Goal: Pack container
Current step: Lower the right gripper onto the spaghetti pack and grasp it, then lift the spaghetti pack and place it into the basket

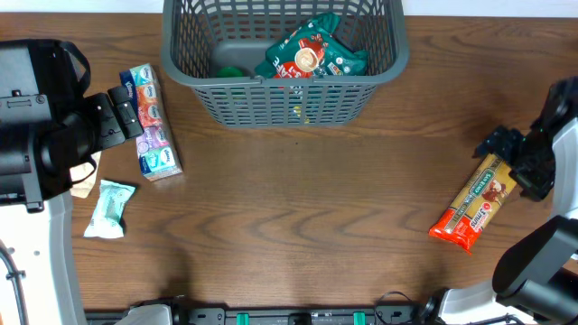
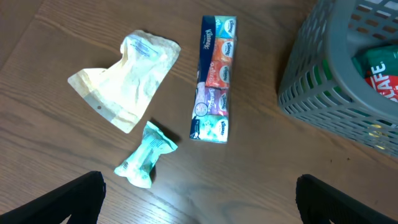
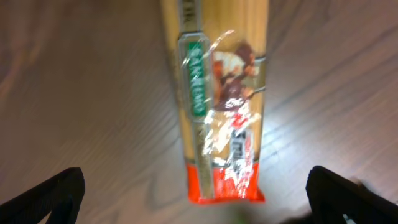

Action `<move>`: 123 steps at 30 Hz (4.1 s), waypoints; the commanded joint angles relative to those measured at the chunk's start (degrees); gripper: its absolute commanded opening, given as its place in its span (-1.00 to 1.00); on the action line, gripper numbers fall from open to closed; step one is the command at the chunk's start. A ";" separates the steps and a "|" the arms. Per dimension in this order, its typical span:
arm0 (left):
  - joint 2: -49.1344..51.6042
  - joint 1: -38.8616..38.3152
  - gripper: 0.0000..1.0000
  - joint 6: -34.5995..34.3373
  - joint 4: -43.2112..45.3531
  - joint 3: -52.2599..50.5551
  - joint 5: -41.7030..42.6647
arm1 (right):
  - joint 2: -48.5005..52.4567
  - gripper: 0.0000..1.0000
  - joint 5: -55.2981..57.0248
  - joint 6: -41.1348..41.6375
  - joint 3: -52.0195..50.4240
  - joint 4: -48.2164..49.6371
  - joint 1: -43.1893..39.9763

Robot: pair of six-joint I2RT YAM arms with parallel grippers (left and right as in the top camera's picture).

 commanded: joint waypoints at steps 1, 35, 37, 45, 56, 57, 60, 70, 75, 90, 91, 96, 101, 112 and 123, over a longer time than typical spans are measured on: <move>0.07 0.35 0.97 -0.52 0.00 -0.24 0.00 | 0.04 0.98 0.87 0.57 -4.07 2.84 -2.58; 0.07 0.35 0.97 -0.55 0.04 -0.24 0.00 | 0.04 -0.63 -1.22 -0.11 -29.46 40.11 -4.63; 0.07 0.35 0.97 -0.55 0.07 -0.24 0.00 | 0.00 -0.87 -2.40 -0.11 -29.05 40.19 -4.63; 0.07 0.35 0.97 -0.55 0.07 -0.24 0.00 | -2.95 -0.97 -7.15 -4.26 -16.94 34.95 0.17; 0.07 0.35 0.97 -0.55 0.04 -0.24 0.00 | -7.63 -0.97 -8.15 -35.87 19.91 27.93 20.63; 0.07 0.35 0.97 -0.55 0.04 -0.24 0.00 | -7.63 -0.97 -8.17 -40.30 22.34 28.37 22.86; 0.07 0.35 0.97 -0.55 0.04 -0.24 0.00 | -7.63 -0.97 -8.20 -53.05 26.69 31.08 29.44; 0.07 0.35 0.97 -0.55 0.00 -0.24 0.02 | -3.41 -0.98 -15.17 -77.15 27.39 43.63 46.34; 0.07 0.35 0.97 -0.57 -0.57 -0.24 0.04 | 3.37 -0.98 -15.56 -71.54 27.58 49.57 49.42; 0.07 0.35 0.97 -0.57 -0.57 -0.24 0.22 | 18.80 -0.99 -19.74 -60.92 41.42 35.12 50.60; 0.07 0.35 0.97 -0.57 -0.55 -0.24 0.22 | 19.19 -0.98 -19.74 -60.94 41.42 34.05 50.60; 0.07 0.35 0.97 -0.57 -0.37 -0.24 0.22 | 21.73 -0.98 -19.78 -60.94 41.42 30.05 50.60; 0.07 0.35 0.97 -0.57 -0.39 -0.24 0.22 | 24.04 -0.98 -20.20 -60.98 41.42 26.67 50.60; 0.07 0.35 0.97 -0.57 -0.42 -0.24 0.24 | 27.39 -0.98 -20.17 -62.51 41.38 23.06 50.60; 0.07 0.35 0.97 -0.57 -0.39 -0.24 0.24 | 27.39 -0.18 -20.15 -62.45 41.38 22.86 50.66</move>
